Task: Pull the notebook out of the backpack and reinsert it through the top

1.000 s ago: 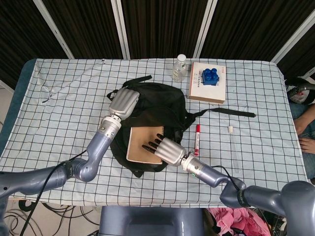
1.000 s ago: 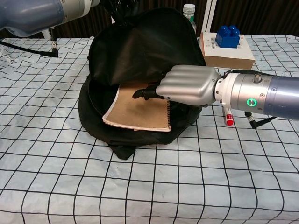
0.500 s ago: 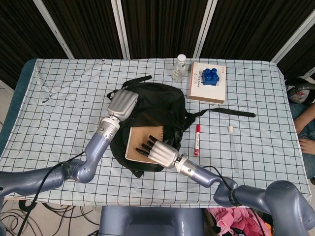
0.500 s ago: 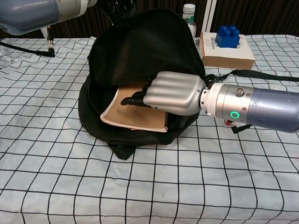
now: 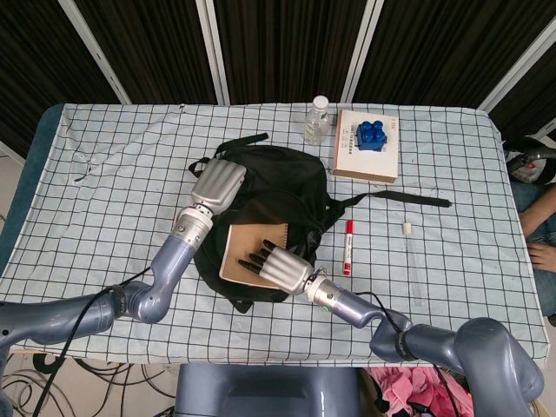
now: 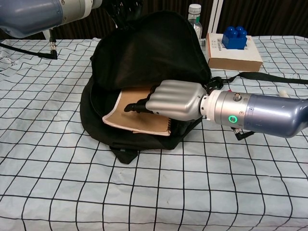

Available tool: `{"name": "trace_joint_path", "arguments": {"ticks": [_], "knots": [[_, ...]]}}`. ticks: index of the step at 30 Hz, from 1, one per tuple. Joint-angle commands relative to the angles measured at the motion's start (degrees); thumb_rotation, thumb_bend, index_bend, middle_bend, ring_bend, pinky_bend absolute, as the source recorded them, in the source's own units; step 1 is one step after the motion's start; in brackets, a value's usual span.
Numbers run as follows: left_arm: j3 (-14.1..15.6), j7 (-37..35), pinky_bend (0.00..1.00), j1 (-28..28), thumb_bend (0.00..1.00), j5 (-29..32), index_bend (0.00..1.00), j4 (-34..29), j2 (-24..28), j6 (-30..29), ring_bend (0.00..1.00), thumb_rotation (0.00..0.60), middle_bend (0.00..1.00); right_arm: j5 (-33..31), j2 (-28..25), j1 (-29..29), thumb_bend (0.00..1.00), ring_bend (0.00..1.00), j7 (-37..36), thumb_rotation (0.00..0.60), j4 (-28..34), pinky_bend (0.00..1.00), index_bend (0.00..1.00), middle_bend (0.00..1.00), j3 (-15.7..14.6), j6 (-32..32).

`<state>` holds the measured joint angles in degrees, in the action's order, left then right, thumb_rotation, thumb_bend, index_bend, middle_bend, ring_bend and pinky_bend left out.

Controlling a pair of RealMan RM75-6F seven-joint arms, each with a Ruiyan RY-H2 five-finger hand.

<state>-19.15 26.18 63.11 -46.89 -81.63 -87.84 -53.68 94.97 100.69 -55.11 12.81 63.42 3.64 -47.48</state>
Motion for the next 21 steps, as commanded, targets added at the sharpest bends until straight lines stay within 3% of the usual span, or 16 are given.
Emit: {"name": "trace_joint_path", "arguments": {"ticks": [1, 12, 21], "knots": [[0.09, 0.05, 0.41, 0.04, 0.47, 0.05, 0.68, 0.0, 0.02, 0.0, 0.51, 0.6, 0.68, -2.26, 0.41, 0.03, 0.17, 0.33, -3.56, 0.6, -0.11, 0.2, 0.14, 0.27, 0.13, 1.44], [0.28, 0.38, 0.41, 0.25, 0.47, 0.11, 0.68, -0.2, 0.43, -0.08, 0.51, 0.6, 0.68, -1.65, 3.18, 1.14, 0.29, 0.42, -5.1, 0.6, -3.74, 0.25, 0.34, 0.36, -0.21, -3.32], [0.34, 0.68, 0.41, 0.29, 0.47, 0.08, 0.68, -0.75, 0.86, -0.63, 0.51, 0.6, 0.68, -2.29, 7.14, 2.97, 0.37, 0.53, -10.49, 0.6, -8.23, 0.42, 0.5, 0.48, 0.19, -8.03]]}}
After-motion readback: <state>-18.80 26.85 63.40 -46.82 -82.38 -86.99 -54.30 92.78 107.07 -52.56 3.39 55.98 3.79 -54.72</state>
